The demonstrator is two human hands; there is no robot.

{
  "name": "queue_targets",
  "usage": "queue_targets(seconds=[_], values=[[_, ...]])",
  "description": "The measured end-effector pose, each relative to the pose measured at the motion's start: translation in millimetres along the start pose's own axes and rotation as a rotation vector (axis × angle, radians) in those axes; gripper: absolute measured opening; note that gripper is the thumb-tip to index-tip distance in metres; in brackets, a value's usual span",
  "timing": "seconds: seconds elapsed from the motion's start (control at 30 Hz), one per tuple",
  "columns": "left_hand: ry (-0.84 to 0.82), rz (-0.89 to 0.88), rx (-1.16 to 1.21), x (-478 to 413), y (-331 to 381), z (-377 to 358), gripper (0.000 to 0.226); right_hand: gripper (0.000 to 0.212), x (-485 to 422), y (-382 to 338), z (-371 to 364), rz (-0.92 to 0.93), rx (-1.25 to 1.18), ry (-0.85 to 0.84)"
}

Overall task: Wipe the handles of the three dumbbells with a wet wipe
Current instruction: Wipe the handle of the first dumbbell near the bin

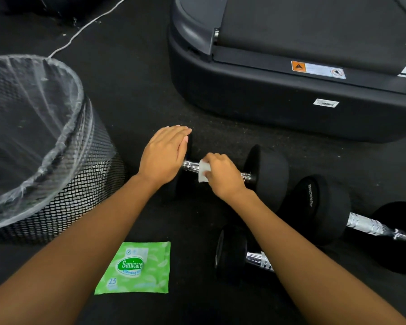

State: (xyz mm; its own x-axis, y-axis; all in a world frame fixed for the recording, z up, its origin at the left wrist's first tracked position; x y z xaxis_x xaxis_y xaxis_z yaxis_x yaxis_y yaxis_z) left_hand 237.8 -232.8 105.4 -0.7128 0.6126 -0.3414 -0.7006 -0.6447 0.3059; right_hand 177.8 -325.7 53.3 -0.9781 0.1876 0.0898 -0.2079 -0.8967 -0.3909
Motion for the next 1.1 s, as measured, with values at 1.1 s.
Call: queue_targets(seconds=[1.1], values=[[0.001, -0.001, 0.003, 1, -1, 2, 0.047, 0.038, -7, -11, -14, 0.026, -0.092, -0.109]])
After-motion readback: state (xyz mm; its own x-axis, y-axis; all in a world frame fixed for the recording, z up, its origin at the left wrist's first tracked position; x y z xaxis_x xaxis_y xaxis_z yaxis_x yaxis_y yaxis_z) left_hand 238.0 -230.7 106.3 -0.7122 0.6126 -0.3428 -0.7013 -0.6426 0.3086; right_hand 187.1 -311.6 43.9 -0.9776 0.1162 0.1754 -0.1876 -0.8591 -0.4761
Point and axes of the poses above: each hand's wrist, its own x-axis away from the middle knuckle, its own z-axis out of the back of the hand, y = z × x, the point moved 10 cm from there along -x, towards the middle knuckle
